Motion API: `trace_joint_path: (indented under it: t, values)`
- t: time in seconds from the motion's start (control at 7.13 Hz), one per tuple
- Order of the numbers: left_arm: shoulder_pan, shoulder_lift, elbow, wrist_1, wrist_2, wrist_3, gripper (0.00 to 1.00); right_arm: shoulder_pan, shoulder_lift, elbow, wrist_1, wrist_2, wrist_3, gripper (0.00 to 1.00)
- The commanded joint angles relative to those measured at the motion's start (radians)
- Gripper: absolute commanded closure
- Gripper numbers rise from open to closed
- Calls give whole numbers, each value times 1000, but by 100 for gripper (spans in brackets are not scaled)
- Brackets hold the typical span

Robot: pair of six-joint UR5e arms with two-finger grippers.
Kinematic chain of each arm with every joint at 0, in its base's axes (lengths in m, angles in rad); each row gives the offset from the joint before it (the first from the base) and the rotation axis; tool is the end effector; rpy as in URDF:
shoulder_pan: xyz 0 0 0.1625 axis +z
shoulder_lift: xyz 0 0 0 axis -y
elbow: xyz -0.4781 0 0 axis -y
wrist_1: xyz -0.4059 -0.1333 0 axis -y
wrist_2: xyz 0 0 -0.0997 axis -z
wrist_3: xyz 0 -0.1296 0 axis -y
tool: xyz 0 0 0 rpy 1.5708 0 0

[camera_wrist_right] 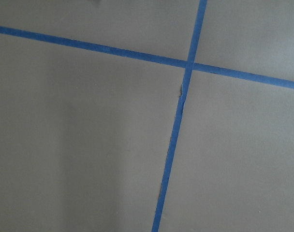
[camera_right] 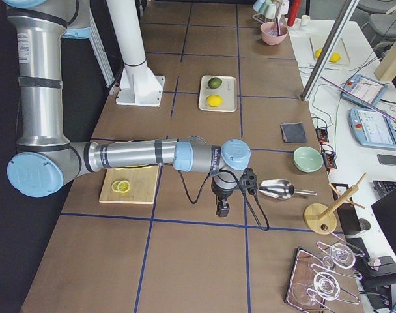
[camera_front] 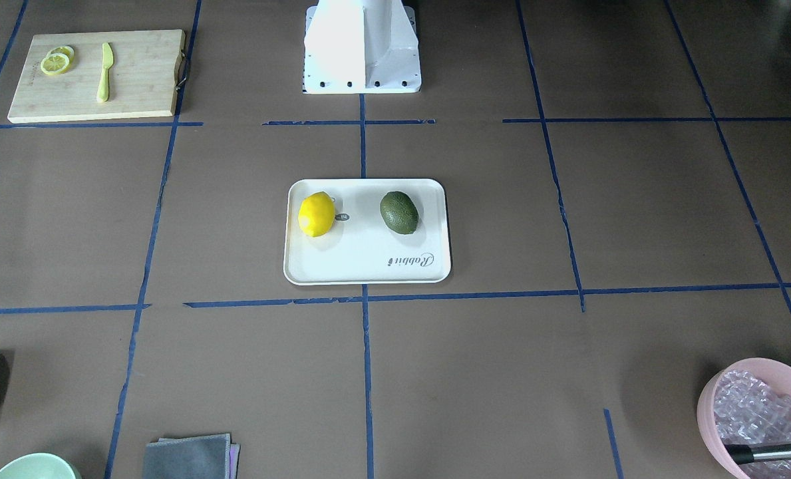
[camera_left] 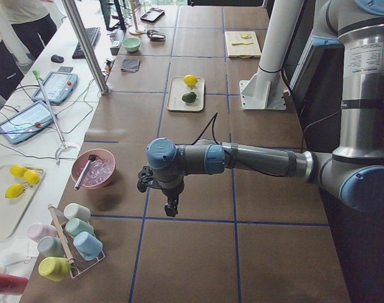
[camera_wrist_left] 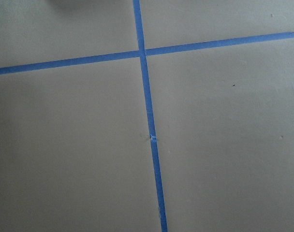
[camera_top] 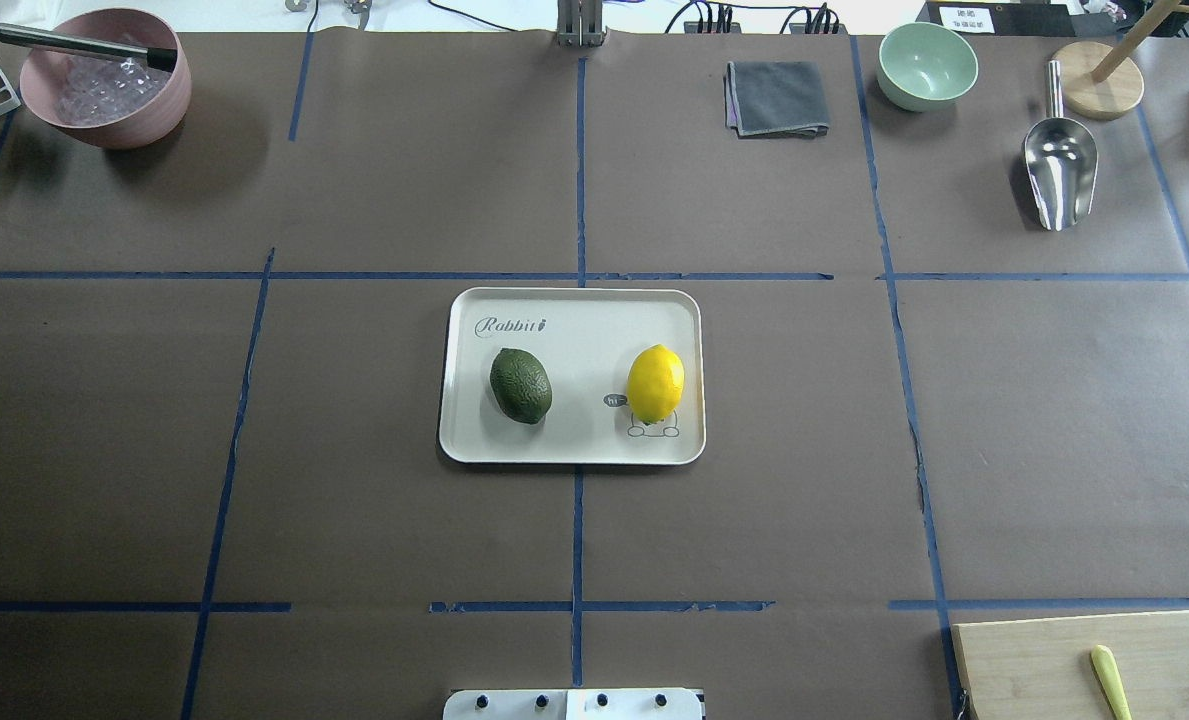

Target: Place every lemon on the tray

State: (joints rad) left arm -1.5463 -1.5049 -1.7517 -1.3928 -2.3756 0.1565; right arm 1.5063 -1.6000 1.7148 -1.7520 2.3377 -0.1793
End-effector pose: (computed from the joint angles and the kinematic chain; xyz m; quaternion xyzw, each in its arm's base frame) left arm -0.0285 -0.4664 0.6889 -0.0031 0.3925 0.0708 0.9170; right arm 0.0122 -0.4843 0.6936 -0.0093 -0.3751 -0.1004 0.9215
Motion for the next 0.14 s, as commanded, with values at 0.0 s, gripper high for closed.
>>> trace_joint_path:
  t: [0.0]
  values:
    - [0, -1, -2, 0, -1, 0, 0, 0, 0, -4, 0, 0, -2, 0]
